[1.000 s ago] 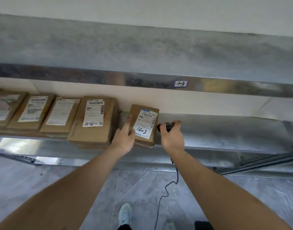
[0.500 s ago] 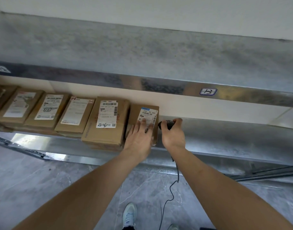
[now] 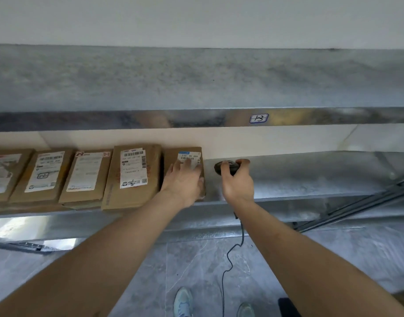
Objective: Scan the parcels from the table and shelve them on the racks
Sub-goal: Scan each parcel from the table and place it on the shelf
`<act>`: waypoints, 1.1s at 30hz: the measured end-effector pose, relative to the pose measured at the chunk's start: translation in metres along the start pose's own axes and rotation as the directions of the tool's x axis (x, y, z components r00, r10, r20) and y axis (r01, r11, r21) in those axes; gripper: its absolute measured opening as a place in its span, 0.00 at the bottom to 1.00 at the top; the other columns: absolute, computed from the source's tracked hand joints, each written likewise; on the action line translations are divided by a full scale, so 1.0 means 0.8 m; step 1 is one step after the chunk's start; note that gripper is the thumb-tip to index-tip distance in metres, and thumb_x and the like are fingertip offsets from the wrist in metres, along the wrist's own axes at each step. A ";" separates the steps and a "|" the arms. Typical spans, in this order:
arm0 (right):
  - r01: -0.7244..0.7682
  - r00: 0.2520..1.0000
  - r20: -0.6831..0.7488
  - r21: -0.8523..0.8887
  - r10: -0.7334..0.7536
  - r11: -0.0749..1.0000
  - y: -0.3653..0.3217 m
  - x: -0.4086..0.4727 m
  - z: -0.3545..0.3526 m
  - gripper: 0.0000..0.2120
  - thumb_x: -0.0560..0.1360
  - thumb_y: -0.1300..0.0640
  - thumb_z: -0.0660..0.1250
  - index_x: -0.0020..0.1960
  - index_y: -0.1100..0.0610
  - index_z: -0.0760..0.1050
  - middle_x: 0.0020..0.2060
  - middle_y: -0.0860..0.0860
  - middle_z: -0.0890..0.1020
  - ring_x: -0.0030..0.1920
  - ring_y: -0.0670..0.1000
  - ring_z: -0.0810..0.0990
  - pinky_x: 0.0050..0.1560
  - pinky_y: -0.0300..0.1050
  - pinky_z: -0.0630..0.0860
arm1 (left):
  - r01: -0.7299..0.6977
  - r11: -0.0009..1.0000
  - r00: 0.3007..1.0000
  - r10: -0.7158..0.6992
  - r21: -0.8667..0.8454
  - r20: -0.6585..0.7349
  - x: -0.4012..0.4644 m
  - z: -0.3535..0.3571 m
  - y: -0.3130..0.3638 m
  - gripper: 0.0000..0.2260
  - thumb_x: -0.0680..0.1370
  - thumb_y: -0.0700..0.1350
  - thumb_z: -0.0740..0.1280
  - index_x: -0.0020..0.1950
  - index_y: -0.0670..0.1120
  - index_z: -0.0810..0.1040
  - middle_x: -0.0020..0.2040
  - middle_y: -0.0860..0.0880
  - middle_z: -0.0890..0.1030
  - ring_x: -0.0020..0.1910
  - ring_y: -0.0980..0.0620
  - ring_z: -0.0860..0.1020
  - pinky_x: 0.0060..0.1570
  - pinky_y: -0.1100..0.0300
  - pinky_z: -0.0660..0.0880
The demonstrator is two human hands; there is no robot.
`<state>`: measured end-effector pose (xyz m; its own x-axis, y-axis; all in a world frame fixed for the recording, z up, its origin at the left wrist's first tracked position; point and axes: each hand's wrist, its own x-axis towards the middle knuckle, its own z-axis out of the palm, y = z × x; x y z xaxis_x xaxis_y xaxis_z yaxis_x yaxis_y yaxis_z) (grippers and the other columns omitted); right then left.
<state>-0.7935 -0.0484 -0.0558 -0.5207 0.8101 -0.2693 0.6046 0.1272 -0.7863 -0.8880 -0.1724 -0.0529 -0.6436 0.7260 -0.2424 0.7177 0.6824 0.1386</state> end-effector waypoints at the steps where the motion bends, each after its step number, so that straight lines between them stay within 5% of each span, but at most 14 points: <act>1: 0.001 0.999 -0.032 0.011 -0.001 1.000 -0.001 -0.006 -0.009 0.21 0.84 0.42 0.61 0.71 0.54 0.64 0.50 0.51 0.78 0.51 0.58 0.79 0.56 0.54 0.77 | -0.030 1.000 1.000 0.030 0.009 -0.009 0.001 -0.008 0.005 0.20 0.85 0.53 0.59 0.76 0.48 0.69 0.75 0.40 0.68 0.74 0.35 0.66 0.74 0.39 0.65; 17: 0.007 0.879 -0.472 0.160 0.071 0.987 0.057 -0.145 -0.225 0.15 0.84 0.39 0.59 0.62 0.48 0.64 0.50 0.50 0.78 0.51 0.58 0.78 0.53 0.52 0.73 | -0.534 0.831 0.831 0.550 0.155 -0.089 -0.074 -0.096 0.212 0.28 0.83 0.60 0.60 0.81 0.51 0.65 0.76 0.46 0.70 0.72 0.39 0.70 0.69 0.46 0.70; 33: -0.061 0.672 -0.699 0.279 0.246 0.958 0.237 -0.368 -0.423 0.17 0.83 0.39 0.60 0.65 0.48 0.67 0.52 0.51 0.81 0.53 0.59 0.80 0.56 0.56 0.77 | -0.796 0.570 0.576 0.817 0.204 -0.037 -0.265 -0.045 0.467 0.25 0.83 0.59 0.60 0.77 0.49 0.70 0.71 0.45 0.74 0.69 0.40 0.73 0.69 0.47 0.71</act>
<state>-0.3210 -0.0691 0.0626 0.2203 0.9753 0.0138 0.4431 -0.0874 -0.8922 -0.4925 -0.0682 0.0848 0.2056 0.9786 0.0094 0.9756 -0.2057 0.0763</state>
